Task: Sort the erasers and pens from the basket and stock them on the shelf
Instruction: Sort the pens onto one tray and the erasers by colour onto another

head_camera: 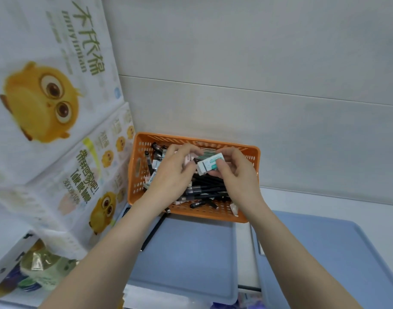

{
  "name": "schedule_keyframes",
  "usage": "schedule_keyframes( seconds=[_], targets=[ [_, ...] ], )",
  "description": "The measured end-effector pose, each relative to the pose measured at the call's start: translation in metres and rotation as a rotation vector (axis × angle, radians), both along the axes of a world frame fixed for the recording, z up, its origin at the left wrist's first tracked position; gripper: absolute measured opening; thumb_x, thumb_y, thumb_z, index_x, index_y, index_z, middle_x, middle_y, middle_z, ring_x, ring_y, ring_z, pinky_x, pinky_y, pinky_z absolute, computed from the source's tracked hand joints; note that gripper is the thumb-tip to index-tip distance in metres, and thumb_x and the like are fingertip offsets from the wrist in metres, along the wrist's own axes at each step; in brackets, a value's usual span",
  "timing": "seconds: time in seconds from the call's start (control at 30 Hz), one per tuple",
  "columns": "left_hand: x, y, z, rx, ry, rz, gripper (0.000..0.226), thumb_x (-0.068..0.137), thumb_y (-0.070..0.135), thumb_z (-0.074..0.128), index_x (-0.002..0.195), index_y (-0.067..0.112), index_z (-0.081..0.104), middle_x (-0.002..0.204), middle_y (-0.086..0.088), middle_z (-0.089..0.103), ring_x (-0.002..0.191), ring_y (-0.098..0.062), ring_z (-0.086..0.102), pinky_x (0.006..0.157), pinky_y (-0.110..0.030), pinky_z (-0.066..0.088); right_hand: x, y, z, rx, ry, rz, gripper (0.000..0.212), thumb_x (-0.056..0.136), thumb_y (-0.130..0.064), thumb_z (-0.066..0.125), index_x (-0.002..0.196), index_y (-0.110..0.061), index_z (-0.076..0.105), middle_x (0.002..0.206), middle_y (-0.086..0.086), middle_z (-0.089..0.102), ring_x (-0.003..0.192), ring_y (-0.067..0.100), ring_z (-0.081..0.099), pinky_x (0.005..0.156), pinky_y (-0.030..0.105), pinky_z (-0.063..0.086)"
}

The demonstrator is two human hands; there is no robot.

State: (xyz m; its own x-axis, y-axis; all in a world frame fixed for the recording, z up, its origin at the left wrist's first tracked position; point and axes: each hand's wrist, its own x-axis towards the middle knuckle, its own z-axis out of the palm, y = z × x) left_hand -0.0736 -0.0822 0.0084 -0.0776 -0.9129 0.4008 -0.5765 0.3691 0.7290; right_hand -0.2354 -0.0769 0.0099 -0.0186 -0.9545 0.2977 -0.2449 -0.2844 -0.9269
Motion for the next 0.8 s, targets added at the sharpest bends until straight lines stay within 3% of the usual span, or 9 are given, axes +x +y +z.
schedule_keyframes(
  seconds=[0.07, 0.17, 0.27, 0.37, 0.47, 0.53, 0.67, 0.8],
  targets=[
    [0.0, 0.01, 0.0, 0.051, 0.172, 0.022, 0.019, 0.096, 0.018, 0.052, 0.098, 0.033, 0.063, 0.097, 0.002, 0.06, 0.073, -0.002, 0.055, 0.058, -0.011, 0.043, -0.001, 0.007, -0.001, 0.056, -0.13, 0.038, 0.013, 0.099, -0.007, 0.051, 0.111, -0.009, 0.056, 0.104, 0.002, 0.067, 0.094, 0.008, 0.07, 0.082, 0.032, 0.059],
    [0.0, 0.024, -0.003, 0.212, 0.431, -0.064, 0.015, 0.094, 0.026, 0.06, 0.104, 0.035, 0.067, 0.085, -0.008, 0.068, 0.062, -0.013, 0.058, 0.051, -0.028, 0.047, -0.003, 0.017, 0.001, 0.085, -0.227, 0.047, 0.015, 0.1, -0.006, 0.049, 0.114, -0.005, 0.053, 0.111, 0.012, 0.065, 0.099, 0.015, 0.069, 0.079, 0.028, 0.059],
    [-0.002, 0.035, -0.006, 0.307, 0.51, -0.108, 0.017, 0.09, 0.022, 0.068, 0.105, 0.029, 0.071, 0.076, -0.005, 0.066, 0.06, -0.011, 0.057, 0.049, -0.025, 0.047, -0.007, 0.03, 0.003, 0.136, -0.319, 0.066, 0.016, 0.101, -0.005, 0.047, 0.116, -0.002, 0.051, 0.108, 0.015, 0.067, 0.092, 0.02, 0.072, 0.077, 0.025, 0.058],
    [-0.006, 0.043, -0.008, 0.388, 0.544, -0.105, 0.013, 0.083, 0.016, 0.074, 0.09, 0.028, 0.075, 0.075, -0.003, 0.068, 0.058, -0.011, 0.059, 0.048, -0.024, 0.047, -0.013, 0.046, 0.004, 0.172, -0.378, 0.072, 0.015, 0.101, -0.006, 0.045, 0.116, -0.004, 0.048, 0.103, 0.013, 0.07, 0.081, 0.022, 0.073, 0.075, 0.022, 0.058],
    [-0.01, 0.053, -0.007, 0.41, 0.532, -0.14, 0.02, 0.08, 0.014, 0.078, 0.095, 0.026, 0.073, 0.085, -0.002, 0.072, 0.059, -0.011, 0.063, 0.048, -0.023, 0.047, -0.017, 0.064, 0.004, 0.18, -0.41, 0.062, 0.013, 0.101, -0.007, 0.045, 0.114, -0.009, 0.049, 0.097, 0.007, 0.072, 0.078, 0.022, 0.074, 0.072, 0.022, 0.057],
    [-0.012, 0.06, -0.005, 0.402, 0.524, -0.187, 0.02, 0.079, 0.013, 0.078, 0.094, 0.023, 0.072, 0.077, 0.002, 0.071, 0.059, -0.011, 0.063, 0.046, -0.024, 0.046, -0.02, 0.074, 0.004, 0.184, -0.447, 0.057, 0.012, 0.101, -0.005, 0.045, 0.112, -0.009, 0.05, 0.092, 0.003, 0.073, 0.077, 0.021, 0.073, 0.074, 0.024, 0.059],
    [-0.02, 0.076, -0.013, 0.37, 0.47, -0.201, 0.014, 0.08, 0.013, 0.077, 0.09, 0.023, 0.072, 0.066, 0.008, 0.069, 0.056, -0.01, 0.061, 0.046, -0.024, 0.043, -0.039, 0.101, -0.003, 0.118, -0.314, -0.011, 0.011, 0.098, -0.002, 0.052, 0.106, -0.008, 0.054, 0.098, 0.008, 0.072, 0.085, 0.019, 0.069, 0.079, 0.031, 0.059],
    [-0.021, 0.093, -0.027, 0.378, 0.488, -0.223, 0.014, 0.083, 0.012, 0.074, 0.091, 0.023, 0.071, 0.073, 0.003, 0.07, 0.06, -0.011, 0.062, 0.048, -0.026, 0.045, -0.082, 0.138, -0.022, 0.115, -0.281, -0.206, 0.012, 0.093, -0.002, 0.06, 0.102, -0.01, 0.063, 0.089, 0.006, 0.064, 0.078, 0.014, 0.061, 0.071, 0.022, 0.053]
  ],
)
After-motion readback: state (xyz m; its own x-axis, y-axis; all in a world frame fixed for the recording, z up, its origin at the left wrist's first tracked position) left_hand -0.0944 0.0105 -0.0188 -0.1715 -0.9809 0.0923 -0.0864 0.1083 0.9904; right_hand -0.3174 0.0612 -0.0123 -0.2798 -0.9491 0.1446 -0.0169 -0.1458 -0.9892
